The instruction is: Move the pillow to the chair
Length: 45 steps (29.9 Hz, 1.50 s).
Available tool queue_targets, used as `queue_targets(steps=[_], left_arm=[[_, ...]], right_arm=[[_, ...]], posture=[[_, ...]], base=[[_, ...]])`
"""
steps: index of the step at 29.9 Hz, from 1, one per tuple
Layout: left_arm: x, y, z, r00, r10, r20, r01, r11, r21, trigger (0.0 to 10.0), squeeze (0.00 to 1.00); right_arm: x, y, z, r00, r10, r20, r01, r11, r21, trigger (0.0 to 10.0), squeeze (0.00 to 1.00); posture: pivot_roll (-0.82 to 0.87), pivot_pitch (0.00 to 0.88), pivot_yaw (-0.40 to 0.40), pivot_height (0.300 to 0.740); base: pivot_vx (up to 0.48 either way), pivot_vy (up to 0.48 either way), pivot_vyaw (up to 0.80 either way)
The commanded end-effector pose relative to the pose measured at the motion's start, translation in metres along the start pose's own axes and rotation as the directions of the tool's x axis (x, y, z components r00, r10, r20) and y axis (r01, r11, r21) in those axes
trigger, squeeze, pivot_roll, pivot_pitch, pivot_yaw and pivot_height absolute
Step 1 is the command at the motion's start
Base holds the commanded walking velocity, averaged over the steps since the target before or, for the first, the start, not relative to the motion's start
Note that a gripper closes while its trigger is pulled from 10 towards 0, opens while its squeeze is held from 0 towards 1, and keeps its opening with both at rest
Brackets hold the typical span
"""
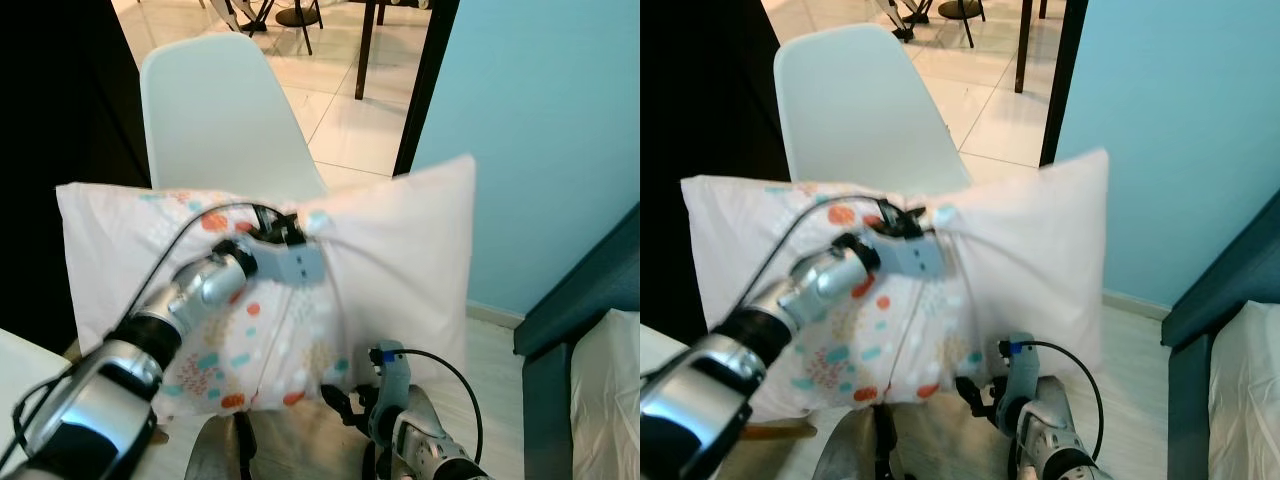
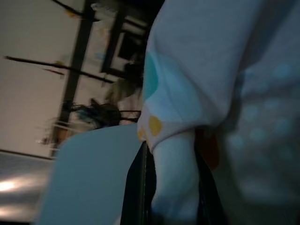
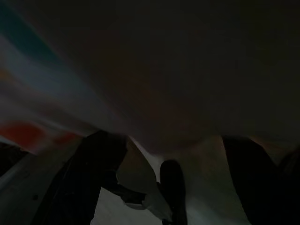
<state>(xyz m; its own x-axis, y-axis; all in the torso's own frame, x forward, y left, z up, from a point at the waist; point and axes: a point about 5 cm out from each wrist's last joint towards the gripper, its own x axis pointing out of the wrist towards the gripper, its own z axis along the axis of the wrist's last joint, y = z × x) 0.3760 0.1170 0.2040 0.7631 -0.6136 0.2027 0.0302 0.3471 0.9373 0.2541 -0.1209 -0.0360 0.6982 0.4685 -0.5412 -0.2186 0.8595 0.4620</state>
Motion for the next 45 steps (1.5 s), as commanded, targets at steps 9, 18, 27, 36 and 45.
queue_targets(steps=[9,18,27,36,45], left_arm=[[0.0,0.176,-0.016,0.878,0.479,0.0,-0.413,0.757,0.506,10.0,0.0],[0.015,0.055,0.005,0.978,0.182,0.103,-0.205,0.933,0.296,10.0,0.0],[-0.059,-0.186,0.067,0.916,-0.389,0.102,0.399,0.91,-0.114,10.0,0.0],[-0.062,-0.164,0.022,0.95,-0.231,-0.212,0.18,0.955,-0.234,10.0,0.0],[-0.064,-0.108,-0.039,0.858,-0.008,-0.513,-0.073,0.988,-0.138,10.0,0.0]], right_arm=[[-0.008,-0.006,-0.025,0.997,-0.025,-0.072,0.029,0.999,0.046,10.0,0.0],[-0.01,-0.009,-0.028,0.997,-0.034,-0.071,0.038,0.998,0.051,10.0,0.0],[-0.012,-0.01,-0.03,0.997,-0.037,-0.07,0.041,0.998,0.054,10.0,0.0],[-0.013,-0.012,-0.03,0.997,-0.044,-0.07,0.047,0.997,0.053,10.0,0.0],[-0.01,-0.007,-0.028,0.998,-0.021,-0.067,0.023,0.999,0.041,10.0,0.0]], posture=[[-0.09,0.237,0.008,0.585],[-0.09,0.243,0.01,0.585],[-0.09,0.266,0.009,0.585],[-0.09,0.266,0.014,0.585],[-0.09,0.266,0.015,0.585]], base=[[0.0,0.0,0.0],[0.0,0.0,0.0],[0.0,0.0,0.0],[0.0,0.0,0.0],[0.0,0.0,0.0]])
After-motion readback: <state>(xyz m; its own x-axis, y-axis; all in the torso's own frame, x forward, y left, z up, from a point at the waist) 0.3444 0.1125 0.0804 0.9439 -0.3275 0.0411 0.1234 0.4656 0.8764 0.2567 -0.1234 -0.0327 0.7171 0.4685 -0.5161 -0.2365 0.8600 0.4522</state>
